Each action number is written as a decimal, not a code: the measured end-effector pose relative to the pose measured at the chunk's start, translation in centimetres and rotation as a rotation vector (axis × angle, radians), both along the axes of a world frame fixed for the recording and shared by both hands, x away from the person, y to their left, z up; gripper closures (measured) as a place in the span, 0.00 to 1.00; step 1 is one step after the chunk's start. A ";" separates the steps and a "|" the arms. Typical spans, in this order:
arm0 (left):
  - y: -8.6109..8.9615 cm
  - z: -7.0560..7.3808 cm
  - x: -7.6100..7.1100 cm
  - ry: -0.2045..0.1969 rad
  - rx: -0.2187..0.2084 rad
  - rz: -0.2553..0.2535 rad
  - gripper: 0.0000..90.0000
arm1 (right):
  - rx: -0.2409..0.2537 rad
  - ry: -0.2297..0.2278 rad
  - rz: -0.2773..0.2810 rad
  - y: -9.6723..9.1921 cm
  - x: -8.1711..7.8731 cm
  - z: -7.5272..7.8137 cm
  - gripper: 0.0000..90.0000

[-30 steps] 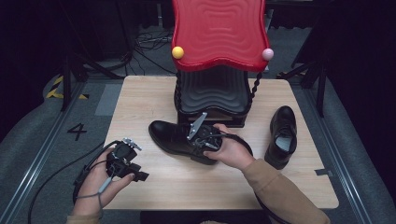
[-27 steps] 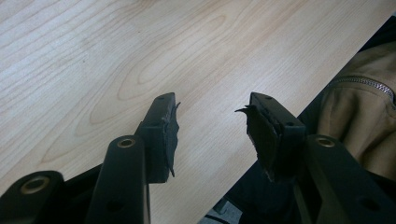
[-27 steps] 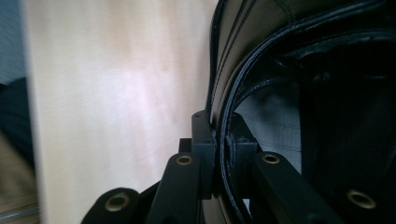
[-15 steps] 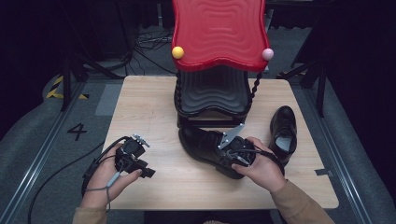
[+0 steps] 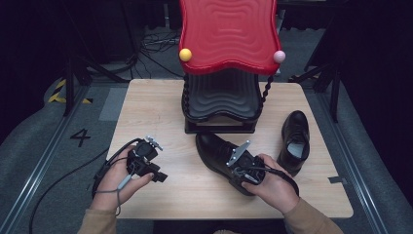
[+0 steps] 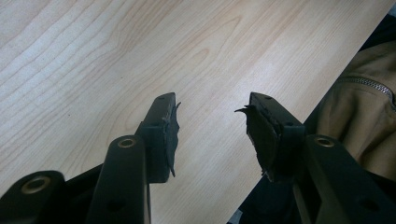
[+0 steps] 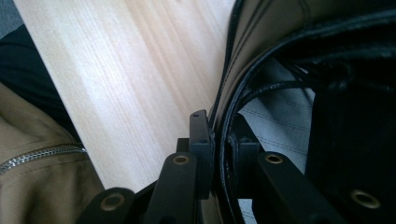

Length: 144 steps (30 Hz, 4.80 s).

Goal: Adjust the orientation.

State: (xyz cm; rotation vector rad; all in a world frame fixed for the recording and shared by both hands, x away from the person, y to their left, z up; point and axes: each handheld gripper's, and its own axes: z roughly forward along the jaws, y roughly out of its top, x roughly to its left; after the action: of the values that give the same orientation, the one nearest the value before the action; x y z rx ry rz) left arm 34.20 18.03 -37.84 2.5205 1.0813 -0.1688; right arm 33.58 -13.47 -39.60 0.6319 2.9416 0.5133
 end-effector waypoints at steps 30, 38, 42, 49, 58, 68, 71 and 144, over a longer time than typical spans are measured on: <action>-0.6 -0.1 1.0 0.001 -0.006 -0.003 0.58 | 0.279 0.063 -0.037 -4.9 0.5 4.4 0.66; -1.2 -0.1 1.6 -0.001 -0.003 -0.011 0.58 | 0.287 -0.046 -0.242 -10.4 2.3 5.3 0.63; -1.3 -0.1 1.8 -0.001 -0.004 -0.014 0.58 | 0.271 -0.067 -0.369 -13.3 3.1 5.2 0.66; -1.3 -0.2 1.8 0.003 -0.008 -0.009 0.58 | 0.239 -0.025 -0.574 -16.5 4.1 4.5 0.63; -1.3 -0.3 1.6 0.010 -0.005 -0.004 0.57 | 0.182 0.021 -0.616 -17.2 5.7 2.2 0.54; -0.8 -0.4 1.4 0.009 0.000 0.001 0.57 | 0.145 0.048 -0.630 -16.7 7.5 -1.1 0.76; -0.7 -0.4 1.3 0.009 -0.001 0.008 0.57 | 0.139 0.056 -0.626 -16.8 7.4 -1.0 0.81; -0.9 -0.2 1.8 0.006 -0.013 0.002 0.58 | 0.013 -0.040 0.011 -6.3 0.8 0.3 0.79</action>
State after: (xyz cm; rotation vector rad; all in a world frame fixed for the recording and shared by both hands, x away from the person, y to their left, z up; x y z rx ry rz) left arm 36.00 17.17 -38.02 2.5085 1.0812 -0.1823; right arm 34.43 -19.75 -39.27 0.5999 2.9080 0.5399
